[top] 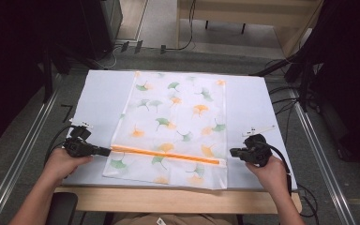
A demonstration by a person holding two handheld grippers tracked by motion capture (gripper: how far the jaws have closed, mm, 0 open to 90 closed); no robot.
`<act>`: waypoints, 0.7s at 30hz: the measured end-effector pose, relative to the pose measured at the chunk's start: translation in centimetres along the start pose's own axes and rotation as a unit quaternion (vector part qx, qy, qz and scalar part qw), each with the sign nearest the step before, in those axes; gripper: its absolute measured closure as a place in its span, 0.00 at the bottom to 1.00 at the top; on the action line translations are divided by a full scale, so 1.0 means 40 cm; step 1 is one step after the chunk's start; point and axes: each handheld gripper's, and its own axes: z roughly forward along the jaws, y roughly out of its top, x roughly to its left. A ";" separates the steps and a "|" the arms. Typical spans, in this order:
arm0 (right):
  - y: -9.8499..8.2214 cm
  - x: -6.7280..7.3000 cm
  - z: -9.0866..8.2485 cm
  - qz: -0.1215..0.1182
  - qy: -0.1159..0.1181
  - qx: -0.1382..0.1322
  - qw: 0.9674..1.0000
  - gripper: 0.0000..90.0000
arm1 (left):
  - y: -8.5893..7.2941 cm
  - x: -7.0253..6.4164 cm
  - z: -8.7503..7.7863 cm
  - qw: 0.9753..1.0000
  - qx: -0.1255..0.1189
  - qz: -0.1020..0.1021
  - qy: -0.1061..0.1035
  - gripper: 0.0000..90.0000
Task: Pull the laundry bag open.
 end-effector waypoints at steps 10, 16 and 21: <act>0.009 0.001 0.044 -0.004 -0.004 -0.010 1.000 0.80 | 0.003 -0.007 0.010 1.000 0.010 -0.001 -0.003 1.00; 0.026 -0.002 0.081 -0.009 -0.027 -0.023 0.999 0.59 | -0.006 -0.009 0.012 1.000 0.013 0.003 -0.002 1.00; 0.036 0.000 0.109 -0.010 -0.050 -0.011 0.999 0.67 | -0.006 -0.012 0.016 1.000 0.014 0.002 -0.003 1.00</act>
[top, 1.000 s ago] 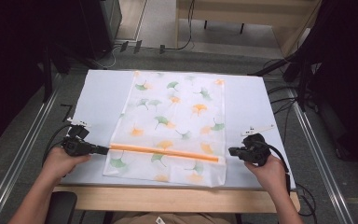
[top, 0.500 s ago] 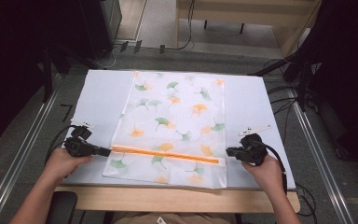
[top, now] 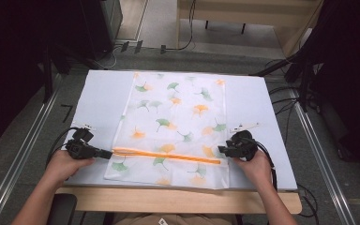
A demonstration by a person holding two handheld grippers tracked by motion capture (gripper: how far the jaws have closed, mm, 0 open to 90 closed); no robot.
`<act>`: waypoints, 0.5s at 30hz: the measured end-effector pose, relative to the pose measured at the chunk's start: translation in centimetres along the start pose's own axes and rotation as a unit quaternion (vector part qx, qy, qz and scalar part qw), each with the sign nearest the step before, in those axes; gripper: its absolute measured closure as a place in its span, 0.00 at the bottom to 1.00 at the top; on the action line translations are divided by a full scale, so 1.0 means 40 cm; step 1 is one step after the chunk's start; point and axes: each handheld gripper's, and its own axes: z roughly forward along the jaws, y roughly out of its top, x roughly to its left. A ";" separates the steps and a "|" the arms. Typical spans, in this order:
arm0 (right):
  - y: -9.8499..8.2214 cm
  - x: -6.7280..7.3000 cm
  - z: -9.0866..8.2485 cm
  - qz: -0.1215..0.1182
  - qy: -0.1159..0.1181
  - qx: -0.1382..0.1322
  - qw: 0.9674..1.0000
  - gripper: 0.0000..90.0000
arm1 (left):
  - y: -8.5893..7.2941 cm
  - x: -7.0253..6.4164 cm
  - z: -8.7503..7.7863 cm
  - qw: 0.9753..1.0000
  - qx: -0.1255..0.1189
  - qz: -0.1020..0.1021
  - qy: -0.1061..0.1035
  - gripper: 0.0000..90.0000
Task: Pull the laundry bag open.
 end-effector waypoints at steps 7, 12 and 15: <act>0.003 0.004 0.004 0.018 -0.034 -0.001 0.999 0.97 | 0.000 0.001 0.002 1.000 0.001 0.004 -0.002 1.00; 0.016 0.001 0.007 0.018 -0.025 0.010 0.999 1.00 | 0.001 0.000 0.004 1.000 0.001 0.005 -0.005 1.00; 0.021 -0.011 0.008 0.025 -0.019 0.009 0.999 1.00 | 0.003 -0.006 0.006 1.000 -0.001 0.006 -0.010 1.00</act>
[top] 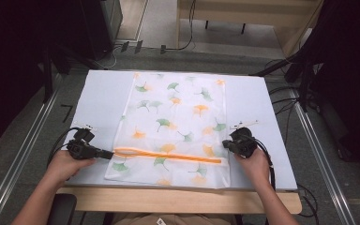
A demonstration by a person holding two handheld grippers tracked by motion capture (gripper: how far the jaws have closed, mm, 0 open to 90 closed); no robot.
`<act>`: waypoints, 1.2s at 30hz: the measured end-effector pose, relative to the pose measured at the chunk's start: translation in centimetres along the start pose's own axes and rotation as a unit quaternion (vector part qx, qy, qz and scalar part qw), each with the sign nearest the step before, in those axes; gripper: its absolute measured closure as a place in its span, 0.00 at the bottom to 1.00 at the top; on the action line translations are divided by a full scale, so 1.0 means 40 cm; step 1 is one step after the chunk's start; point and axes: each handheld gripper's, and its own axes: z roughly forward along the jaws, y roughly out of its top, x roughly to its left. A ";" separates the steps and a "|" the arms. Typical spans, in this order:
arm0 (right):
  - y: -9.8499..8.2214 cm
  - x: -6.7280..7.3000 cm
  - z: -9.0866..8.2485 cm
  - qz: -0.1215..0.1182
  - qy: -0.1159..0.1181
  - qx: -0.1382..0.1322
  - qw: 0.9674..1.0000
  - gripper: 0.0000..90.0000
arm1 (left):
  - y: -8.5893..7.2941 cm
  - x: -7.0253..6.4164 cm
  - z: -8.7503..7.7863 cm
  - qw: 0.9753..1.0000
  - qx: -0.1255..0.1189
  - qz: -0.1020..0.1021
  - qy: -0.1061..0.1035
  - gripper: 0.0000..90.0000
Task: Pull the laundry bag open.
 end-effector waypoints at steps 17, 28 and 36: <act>0.019 -0.030 -0.006 0.007 0.006 -0.020 1.000 0.90 | 0.000 -0.026 0.000 1.000 -0.010 0.018 -0.012 0.82; 0.009 -0.044 -0.032 0.005 0.037 -0.058 0.998 0.66 | -0.007 -0.028 -0.047 0.996 -0.075 0.033 0.024 0.61; -0.007 -0.075 -0.059 0.016 0.035 -0.074 0.997 0.56 | -0.013 -0.009 -0.067 0.992 -0.107 0.029 0.066 0.49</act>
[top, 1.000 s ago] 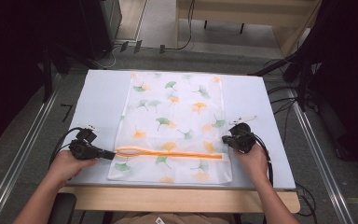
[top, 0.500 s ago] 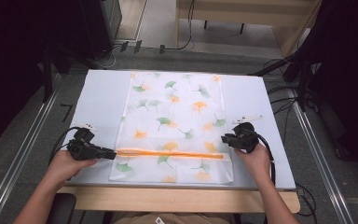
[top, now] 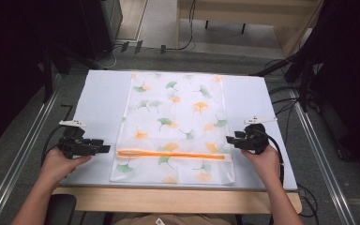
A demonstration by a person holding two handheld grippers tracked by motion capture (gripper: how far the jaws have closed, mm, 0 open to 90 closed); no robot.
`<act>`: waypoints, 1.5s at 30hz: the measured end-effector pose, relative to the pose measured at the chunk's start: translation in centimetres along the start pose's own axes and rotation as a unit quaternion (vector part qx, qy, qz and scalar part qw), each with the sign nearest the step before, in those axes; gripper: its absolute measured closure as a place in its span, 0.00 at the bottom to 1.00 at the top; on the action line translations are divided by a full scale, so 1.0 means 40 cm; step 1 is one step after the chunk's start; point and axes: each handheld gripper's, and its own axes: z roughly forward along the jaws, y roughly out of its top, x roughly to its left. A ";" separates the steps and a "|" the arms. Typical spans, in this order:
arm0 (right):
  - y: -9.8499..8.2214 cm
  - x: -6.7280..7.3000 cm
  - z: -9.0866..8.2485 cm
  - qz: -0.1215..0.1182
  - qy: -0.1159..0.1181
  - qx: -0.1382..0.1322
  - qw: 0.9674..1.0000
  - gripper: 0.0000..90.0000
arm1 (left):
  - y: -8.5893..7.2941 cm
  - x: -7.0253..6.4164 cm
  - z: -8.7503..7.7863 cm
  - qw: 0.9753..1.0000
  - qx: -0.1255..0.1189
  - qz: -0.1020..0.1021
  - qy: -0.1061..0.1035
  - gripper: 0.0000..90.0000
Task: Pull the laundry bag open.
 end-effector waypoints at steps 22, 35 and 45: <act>-0.042 -0.102 -0.055 0.031 -0.048 -0.051 0.997 0.40 | -0.012 0.064 -0.022 0.992 -0.069 -0.013 0.102 0.32; -0.046 -0.100 -0.036 0.033 -0.047 -0.038 0.998 0.38 | -0.011 0.064 -0.011 0.992 -0.057 -0.010 0.115 0.32; -0.046 -0.100 -0.035 0.034 -0.045 -0.036 0.998 0.38 | -0.009 0.059 -0.008 0.991 -0.056 -0.007 0.120 0.32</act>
